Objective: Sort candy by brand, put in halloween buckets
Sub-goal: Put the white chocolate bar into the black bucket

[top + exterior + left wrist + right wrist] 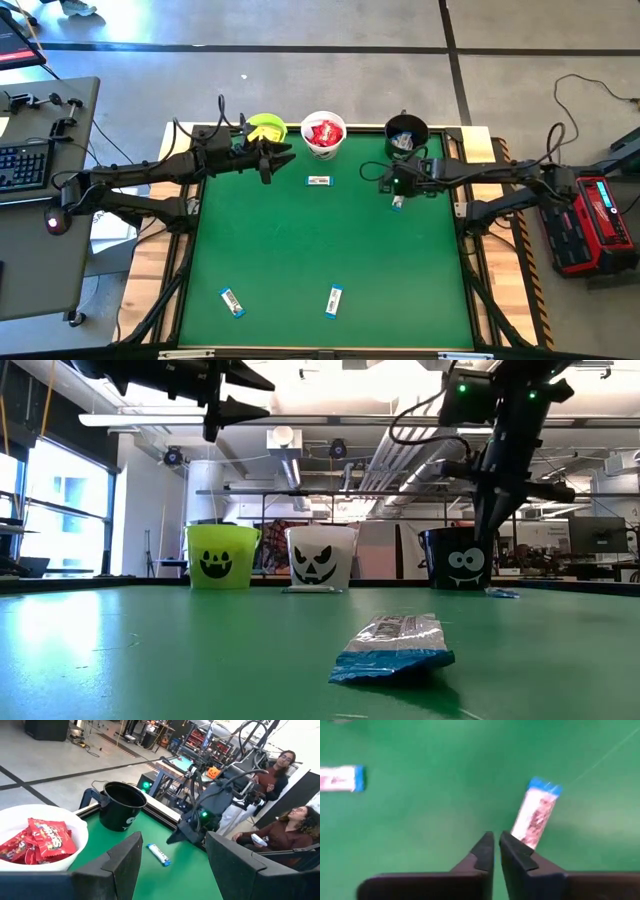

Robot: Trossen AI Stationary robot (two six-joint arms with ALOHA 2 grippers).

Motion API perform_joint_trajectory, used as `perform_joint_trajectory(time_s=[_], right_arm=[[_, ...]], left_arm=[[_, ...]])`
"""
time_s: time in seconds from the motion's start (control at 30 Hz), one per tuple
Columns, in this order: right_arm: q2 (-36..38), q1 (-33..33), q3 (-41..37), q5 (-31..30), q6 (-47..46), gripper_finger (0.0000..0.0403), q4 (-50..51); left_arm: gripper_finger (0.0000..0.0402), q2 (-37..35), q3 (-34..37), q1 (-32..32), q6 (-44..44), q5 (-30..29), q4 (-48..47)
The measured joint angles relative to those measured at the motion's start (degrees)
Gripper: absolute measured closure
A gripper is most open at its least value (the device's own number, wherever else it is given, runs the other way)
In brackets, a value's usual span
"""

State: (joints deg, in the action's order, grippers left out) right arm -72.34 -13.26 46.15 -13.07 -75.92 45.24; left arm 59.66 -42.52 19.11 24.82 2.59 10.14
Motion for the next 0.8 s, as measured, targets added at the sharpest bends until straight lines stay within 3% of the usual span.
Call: perform_joint_trajectory(time_s=[0.1, 0.3, 0.43, 0.6, 0.8], right_arm=[[-0.81, 1.51, -1.35, 3.94, -1.21, 0.0336, -2.4], [-6.84, 5.57, -2.95, 2.67, -11.3, 0.0208, -2.34], [-12.28, 6.73, -2.95, 0.28, -15.17, 0.0159, -2.63], [-17.57, 7.0, -2.86, -1.84, -15.52, 0.0171, -6.02], [-19.66, 7.41, -2.73, -3.35, -15.29, 0.0276, -6.8]], left_arm=[[0.019, 0.0, 0.0, 0.0, 0.0, 0.0, -0.65], [0.019, 0.0, 0.02, 0.0, 0.02, 0.0, -2.48], [0.019, 0.0, 0.02, 0.0, -0.46, 0.0, -2.88], [0.019, 0.0, 0.02, 0.0, -0.96, 0.0, -3.07], [0.019, 0.0, 0.02, 0.0, -0.97, -0.03, -3.95]])
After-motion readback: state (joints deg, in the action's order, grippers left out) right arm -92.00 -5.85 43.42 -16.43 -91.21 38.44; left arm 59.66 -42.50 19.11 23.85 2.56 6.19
